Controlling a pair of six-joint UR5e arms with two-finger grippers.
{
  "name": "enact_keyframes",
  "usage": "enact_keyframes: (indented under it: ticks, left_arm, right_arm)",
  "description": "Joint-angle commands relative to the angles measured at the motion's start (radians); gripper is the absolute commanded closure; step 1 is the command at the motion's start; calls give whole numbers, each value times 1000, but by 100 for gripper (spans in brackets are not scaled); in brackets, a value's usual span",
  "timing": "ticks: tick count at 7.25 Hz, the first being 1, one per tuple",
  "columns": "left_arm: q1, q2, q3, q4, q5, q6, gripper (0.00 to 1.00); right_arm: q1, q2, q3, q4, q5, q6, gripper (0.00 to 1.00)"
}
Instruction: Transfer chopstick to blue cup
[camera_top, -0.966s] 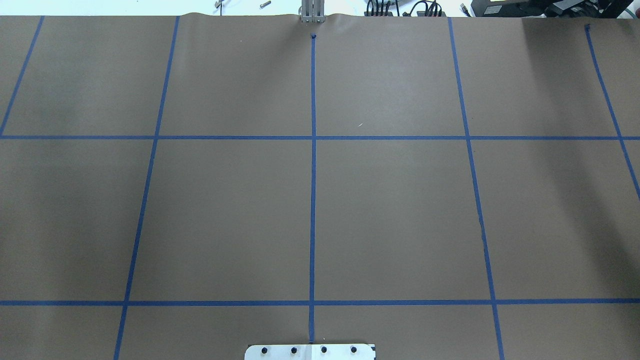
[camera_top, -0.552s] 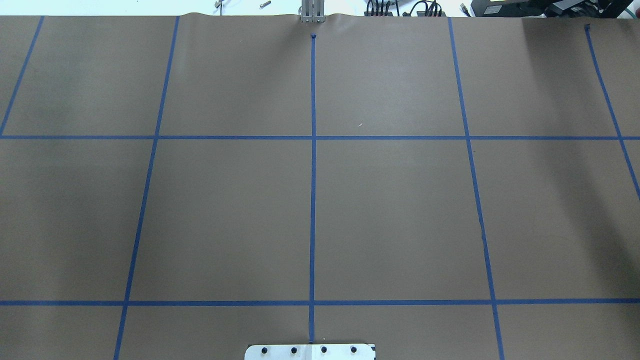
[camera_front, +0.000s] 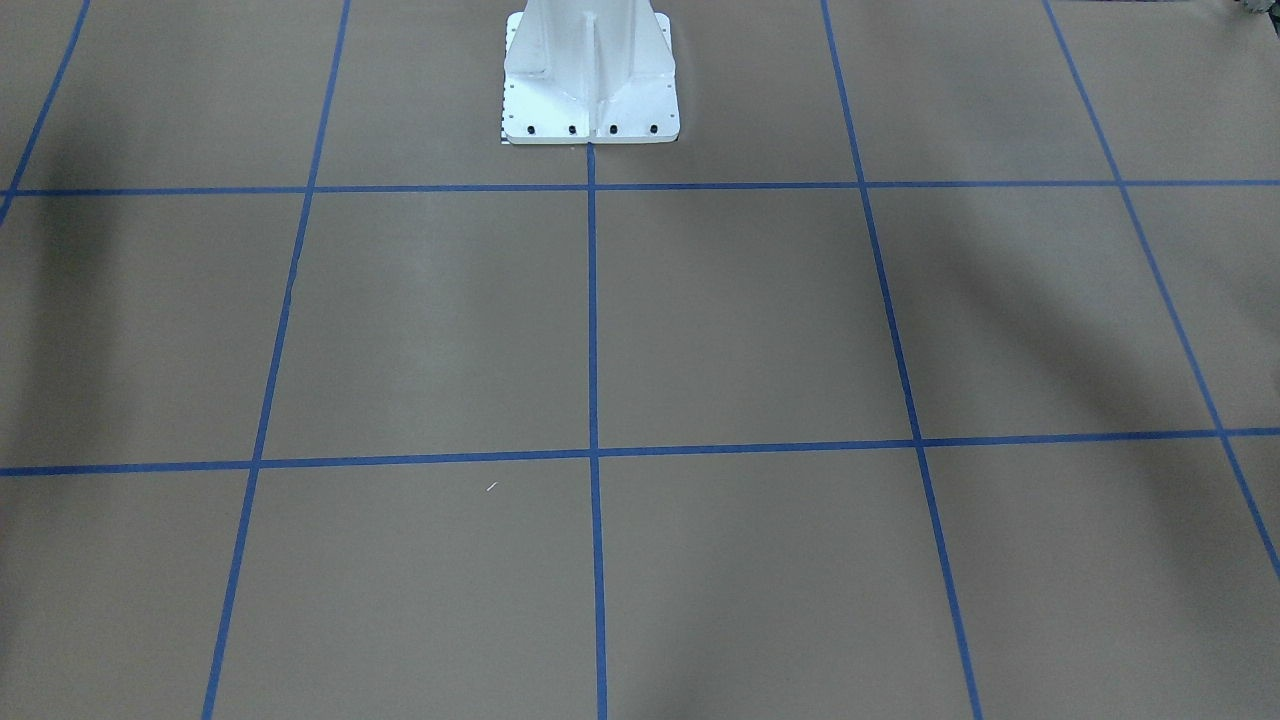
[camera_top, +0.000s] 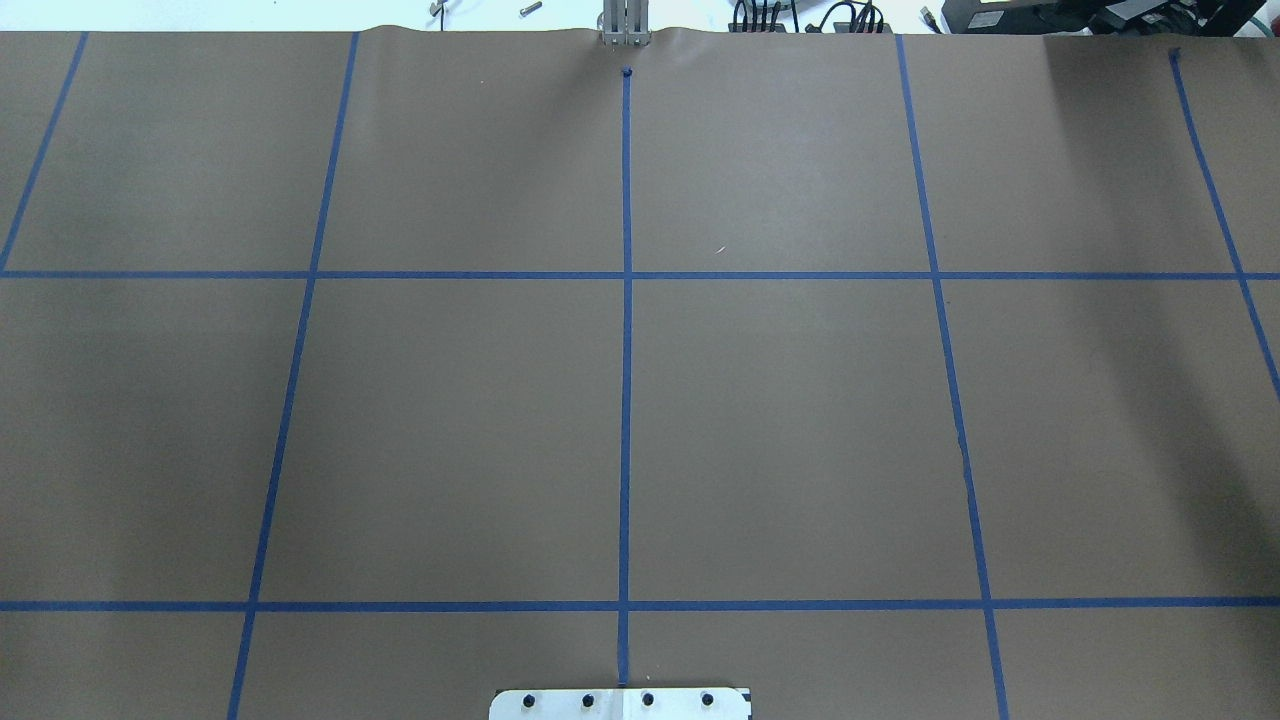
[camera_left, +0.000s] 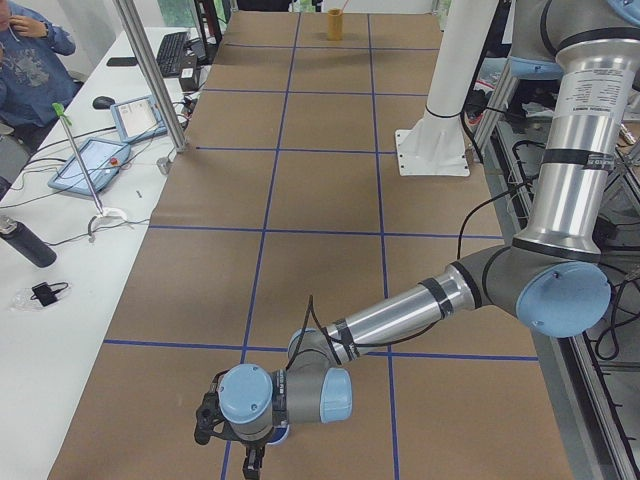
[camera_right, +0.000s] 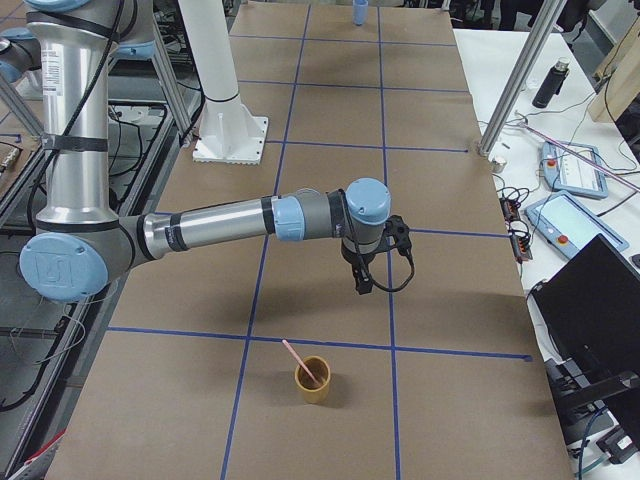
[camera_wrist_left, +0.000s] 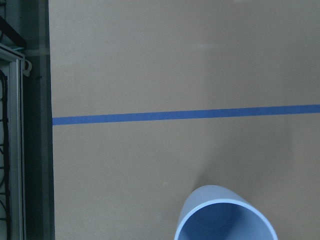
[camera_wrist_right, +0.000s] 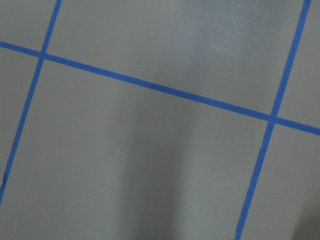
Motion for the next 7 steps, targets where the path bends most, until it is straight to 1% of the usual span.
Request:
enact_keyframes:
  ticks: [1, 3, 5, 6, 7]
  left_arm:
    - [4, 0, 40, -7, 1, -21, 2]
    - [13, -2, 66, -39, -1, -46, 2]
    - [58, -2, 120, -152, 1, -159, 2]
    - [73, -2, 120, -158, -1, -190, 2]
    - [73, -2, 119, -158, -2, -192, 9]
  right_arm:
    - [-3, 0, -4, 0, 0, 0, 0]
    - [-3, -2, -10, 0, 0, 0, 0]
    - [-3, 0, -19, 1, 0, -2, 0]
    - [-3, 2, -22, 1, 0, -2, 0]
    - [-3, 2, -22, 1, 0, -2, 0]
